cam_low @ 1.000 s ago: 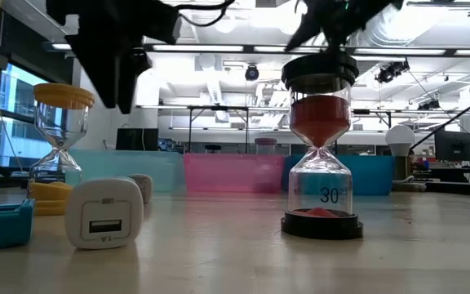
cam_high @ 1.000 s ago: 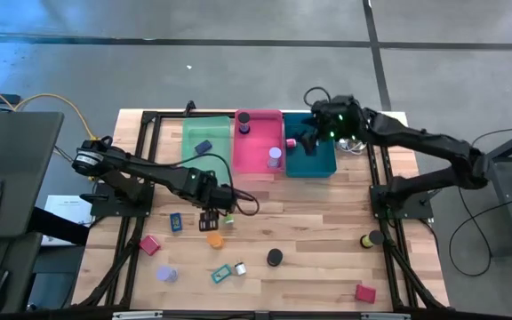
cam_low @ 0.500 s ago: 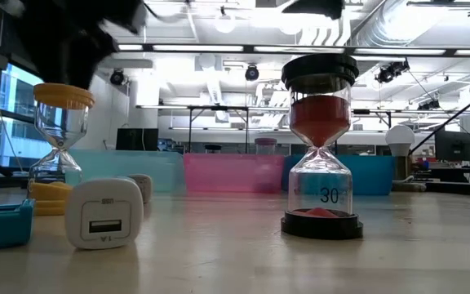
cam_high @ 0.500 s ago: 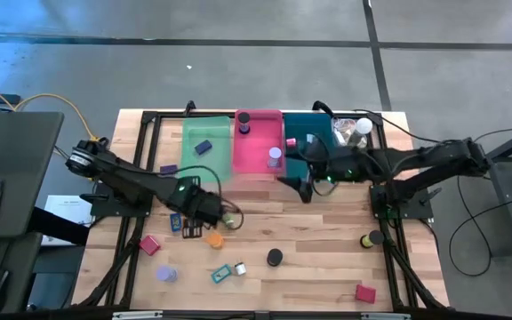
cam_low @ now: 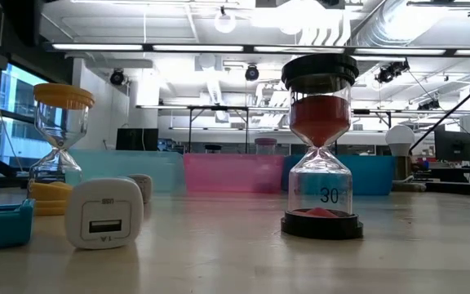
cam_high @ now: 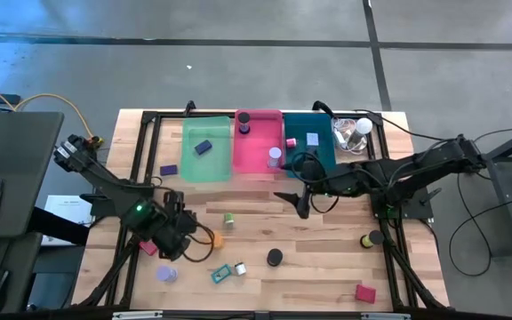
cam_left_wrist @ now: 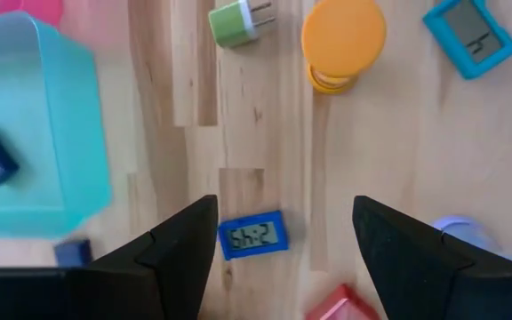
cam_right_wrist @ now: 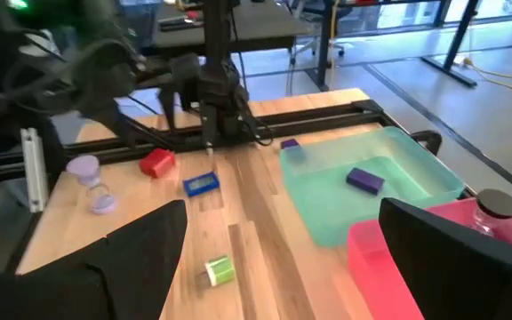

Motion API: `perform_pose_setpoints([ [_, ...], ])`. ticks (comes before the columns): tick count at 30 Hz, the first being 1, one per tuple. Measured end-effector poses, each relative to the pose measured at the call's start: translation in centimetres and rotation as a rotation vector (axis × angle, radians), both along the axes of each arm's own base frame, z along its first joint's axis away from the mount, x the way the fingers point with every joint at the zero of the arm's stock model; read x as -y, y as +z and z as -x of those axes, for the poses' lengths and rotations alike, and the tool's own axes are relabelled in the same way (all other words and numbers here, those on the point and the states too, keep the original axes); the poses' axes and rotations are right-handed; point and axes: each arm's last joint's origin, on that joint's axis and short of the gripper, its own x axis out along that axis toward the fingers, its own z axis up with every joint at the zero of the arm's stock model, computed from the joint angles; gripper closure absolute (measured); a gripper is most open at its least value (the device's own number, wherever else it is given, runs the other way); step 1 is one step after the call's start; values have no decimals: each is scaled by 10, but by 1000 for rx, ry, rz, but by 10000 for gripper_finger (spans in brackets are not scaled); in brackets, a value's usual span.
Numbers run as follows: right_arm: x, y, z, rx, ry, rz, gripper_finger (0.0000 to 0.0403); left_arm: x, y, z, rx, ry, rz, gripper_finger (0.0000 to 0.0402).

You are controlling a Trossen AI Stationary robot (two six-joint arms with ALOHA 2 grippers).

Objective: Pick & Place Office items
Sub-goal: Put the purple digital clock into the green bin

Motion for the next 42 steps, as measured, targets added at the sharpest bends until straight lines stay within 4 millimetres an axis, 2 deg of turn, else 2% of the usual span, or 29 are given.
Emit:
perform_pose_setpoints([
  [6, 2, -6, -6, -18, -12, -2, 41, 13, -8, 2, -32, 9, -15, 147],
  [11, 1, -11, -12, -31, -12, 1, 41, 11, -14, 8, -176, -231, -169, 147],
  [15, 0, -15, -17, -33, -11, 1, 41, 8, -15, 10, -228, -352, -254, 147],
  [26, -2, -20, -22, -32, -18, -40, 41, 2, -22, 9, -293, -492, -303, 147],
  [29, -2, -19, -23, -21, -19, -47, 41, 0, -31, 11, -309, -415, -312, 147],
  [34, -2, -17, -24, 5, -18, -52, 41, -14, -41, 11, -224, -58, -398, 148],
  [38, -2, -17, -24, 6, -17, -51, 41, -30, -38, 10, -285, -3, -394, 147],
  [42, -2, -16, -24, 8, -16, -49, 41, -52, -22, 15, -266, 1, -338, 148],
])
